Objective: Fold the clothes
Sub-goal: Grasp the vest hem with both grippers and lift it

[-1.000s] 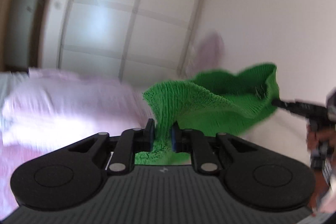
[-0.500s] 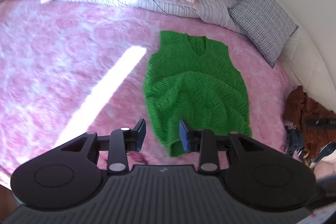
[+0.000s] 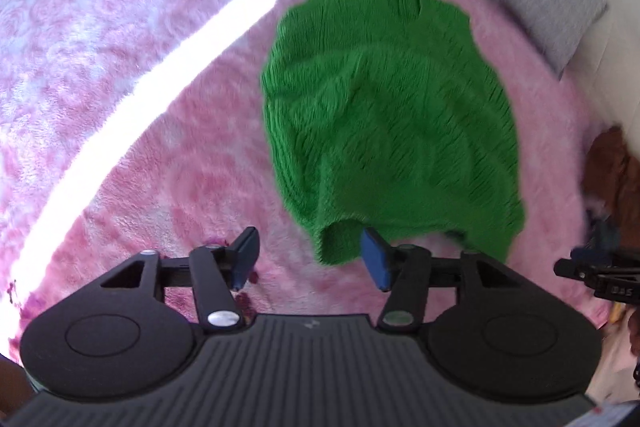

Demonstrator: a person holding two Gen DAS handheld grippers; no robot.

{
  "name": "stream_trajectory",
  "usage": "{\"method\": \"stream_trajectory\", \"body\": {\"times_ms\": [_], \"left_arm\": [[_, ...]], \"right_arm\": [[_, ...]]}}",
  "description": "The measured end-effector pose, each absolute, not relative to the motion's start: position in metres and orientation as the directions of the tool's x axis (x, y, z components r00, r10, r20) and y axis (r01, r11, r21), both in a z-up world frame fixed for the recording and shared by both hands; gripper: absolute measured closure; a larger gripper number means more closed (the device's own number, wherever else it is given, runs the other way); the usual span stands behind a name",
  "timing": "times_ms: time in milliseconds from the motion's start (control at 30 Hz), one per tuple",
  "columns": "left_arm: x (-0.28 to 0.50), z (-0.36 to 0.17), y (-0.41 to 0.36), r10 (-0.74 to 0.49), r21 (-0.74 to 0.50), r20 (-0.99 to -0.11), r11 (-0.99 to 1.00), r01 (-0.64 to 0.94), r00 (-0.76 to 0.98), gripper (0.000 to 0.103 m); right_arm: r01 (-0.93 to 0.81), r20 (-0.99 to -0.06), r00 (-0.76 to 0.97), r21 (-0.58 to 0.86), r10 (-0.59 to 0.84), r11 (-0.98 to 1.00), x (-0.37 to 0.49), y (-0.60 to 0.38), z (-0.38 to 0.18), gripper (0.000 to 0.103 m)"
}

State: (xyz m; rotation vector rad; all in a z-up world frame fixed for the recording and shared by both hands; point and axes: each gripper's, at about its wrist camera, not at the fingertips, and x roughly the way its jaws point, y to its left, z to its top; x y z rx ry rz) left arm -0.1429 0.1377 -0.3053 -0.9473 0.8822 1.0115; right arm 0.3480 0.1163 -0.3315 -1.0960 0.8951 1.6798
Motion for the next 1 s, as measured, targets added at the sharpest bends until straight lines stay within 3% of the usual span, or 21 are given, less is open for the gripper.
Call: {"method": "stream_trajectory", "body": {"times_ms": [167,300,333,367,400,433,533,667,767,900,1000], "left_arm": [[-0.132,-0.349,0.139,0.259,-0.232,-0.922,0.228,-0.946,0.289,0.047],[-0.121,-0.374,0.142,0.257,-0.274,-0.914,0.183,-0.944,0.315,0.047],[-0.118,-0.379,0.143,0.262,-0.275,-0.913,0.17,-0.946,0.312,0.052],[-0.116,-0.383,0.144,0.267,-0.266,-0.916,0.154,-0.951,0.3,0.057],[-0.115,-0.386,0.145,0.274,-0.253,-0.919,0.14,-0.957,0.283,0.081],[-0.115,-0.385,0.146,0.285,-0.235,-0.921,0.136,-0.963,0.265,0.1],[-0.122,-0.352,0.138,0.403,-0.161,-0.884,0.208,-0.965,0.235,0.102],[-0.121,-0.301,0.101,0.502,0.046,-0.83,0.497,-0.867,0.244,0.102],[-0.115,-0.314,0.071,0.426,0.11,-0.874,0.642,-0.759,0.234,0.102],[-0.118,-0.369,0.059,0.257,0.065,-0.956,0.656,-0.752,0.142,0.103],[-0.13,-0.376,0.06,0.205,0.035,-0.971,0.619,-0.784,0.119,0.096]], "right_arm": [[-0.904,-0.932,-0.115,-0.046,0.344,-0.425,0.319,0.106,-0.384,0.051],[-0.913,-0.915,-0.077,-0.095,0.395,-0.398,0.311,0.105,-0.411,0.053],[-0.92,-0.907,-0.071,-0.101,0.415,-0.378,0.312,0.105,-0.413,0.06],[-0.928,-0.898,-0.098,-0.073,0.428,-0.366,0.316,0.106,-0.413,0.093],[-0.938,-0.89,-0.104,-0.061,0.443,-0.342,0.32,0.106,-0.409,0.103],[-0.947,-0.879,-0.084,-0.076,0.47,-0.312,0.324,0.107,-0.402,0.103],[-0.961,-0.845,-0.047,-0.108,0.532,-0.256,0.346,0.103,-0.365,0.103],[-0.975,-0.856,-0.042,-0.078,0.515,-0.209,0.386,0.082,-0.322,0.103],[-0.955,-0.902,-0.091,-0.042,0.422,-0.295,0.388,0.059,-0.339,0.103],[-0.924,-0.998,-0.015,-0.011,0.065,-0.383,0.37,0.045,-0.413,0.103],[-0.953,-0.998,-0.04,0.022,0.053,-0.302,0.383,0.043,-0.413,0.102]]}}
